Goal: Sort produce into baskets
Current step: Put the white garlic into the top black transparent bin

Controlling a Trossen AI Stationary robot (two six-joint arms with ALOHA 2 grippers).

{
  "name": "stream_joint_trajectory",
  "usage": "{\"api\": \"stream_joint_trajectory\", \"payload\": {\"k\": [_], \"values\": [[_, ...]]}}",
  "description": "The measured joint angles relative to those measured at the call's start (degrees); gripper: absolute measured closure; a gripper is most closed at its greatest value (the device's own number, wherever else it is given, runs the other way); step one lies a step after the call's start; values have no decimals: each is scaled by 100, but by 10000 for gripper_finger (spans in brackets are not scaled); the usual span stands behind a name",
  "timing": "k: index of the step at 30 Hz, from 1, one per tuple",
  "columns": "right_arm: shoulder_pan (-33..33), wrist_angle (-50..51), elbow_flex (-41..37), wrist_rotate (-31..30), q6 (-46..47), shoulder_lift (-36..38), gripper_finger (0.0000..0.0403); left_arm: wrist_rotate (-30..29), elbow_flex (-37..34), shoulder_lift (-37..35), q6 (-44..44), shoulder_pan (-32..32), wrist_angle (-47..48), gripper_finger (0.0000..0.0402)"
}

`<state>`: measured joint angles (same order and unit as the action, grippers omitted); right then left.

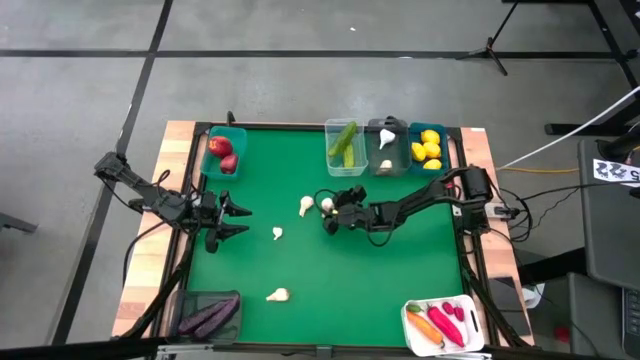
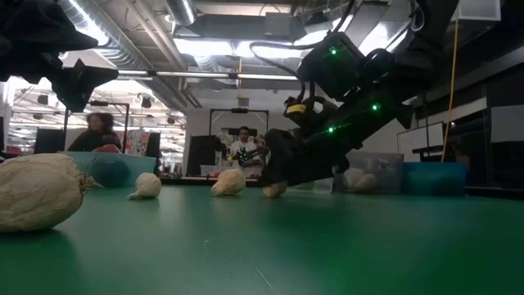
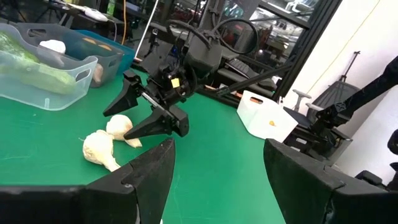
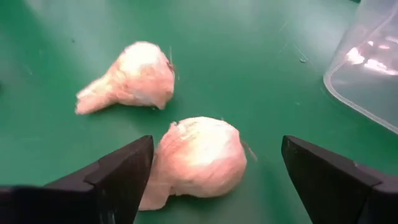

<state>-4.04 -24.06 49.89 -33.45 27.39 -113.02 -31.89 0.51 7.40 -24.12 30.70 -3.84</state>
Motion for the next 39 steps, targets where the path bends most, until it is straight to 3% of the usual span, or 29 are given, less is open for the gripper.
{"api": "stream_joint_trajectory", "payload": {"k": [6,19,28,39], "values": [[-4,29,4,0,147,-43,83,-12,0,20,-108,0,0,161],[-6,-106,4,643,129,-30,243,-12,0,24,-133,2,0,161],[-8,-179,60,1123,82,223,227,-12,0,24,-140,2,0,161],[266,584,113,1030,-779,1821,224,-10,0,26,-127,2,0,161]]}}
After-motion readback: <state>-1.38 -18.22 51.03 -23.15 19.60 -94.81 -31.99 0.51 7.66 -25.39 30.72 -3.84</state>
